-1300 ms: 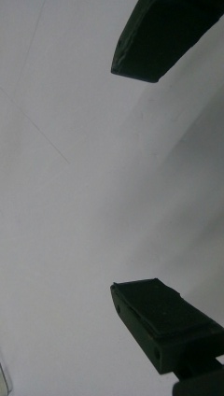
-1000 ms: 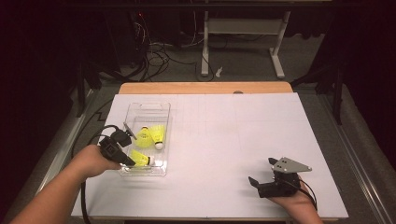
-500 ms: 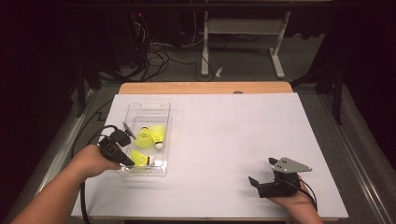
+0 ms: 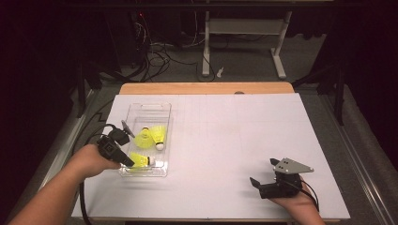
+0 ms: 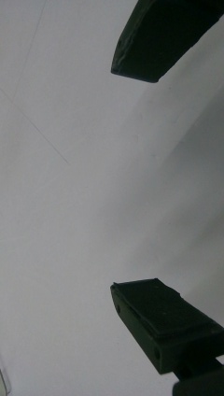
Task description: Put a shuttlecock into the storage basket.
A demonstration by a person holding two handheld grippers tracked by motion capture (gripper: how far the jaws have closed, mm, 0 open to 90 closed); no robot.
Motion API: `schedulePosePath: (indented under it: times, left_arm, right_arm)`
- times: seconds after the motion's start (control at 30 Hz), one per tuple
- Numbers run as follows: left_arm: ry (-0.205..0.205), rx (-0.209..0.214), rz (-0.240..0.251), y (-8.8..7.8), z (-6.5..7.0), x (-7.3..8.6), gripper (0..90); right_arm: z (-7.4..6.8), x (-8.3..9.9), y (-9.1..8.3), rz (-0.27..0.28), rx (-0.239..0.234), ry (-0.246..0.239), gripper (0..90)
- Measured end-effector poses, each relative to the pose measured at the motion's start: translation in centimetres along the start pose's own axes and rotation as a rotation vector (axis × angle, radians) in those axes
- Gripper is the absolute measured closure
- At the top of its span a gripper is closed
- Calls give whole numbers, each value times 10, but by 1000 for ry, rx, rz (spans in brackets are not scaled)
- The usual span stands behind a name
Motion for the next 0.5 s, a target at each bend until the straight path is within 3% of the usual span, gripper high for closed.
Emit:
schedulePosePath:
  times: [0.5]
  left_arm:
    - [-12, -32, 1, -18, 4, -2, 733]
  right_arm:
    - [0, 0, 0, 2, 0, -1, 2]
Point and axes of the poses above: each handheld gripper's, and its own axes: y roughly forward along the jaws, x roughly out of its underside, z roughly to its right, the point moved 2 cm from there along y, roughly forward along the jaws, and after that the axes turned 13 degrees about y, right-handed, at the moved point
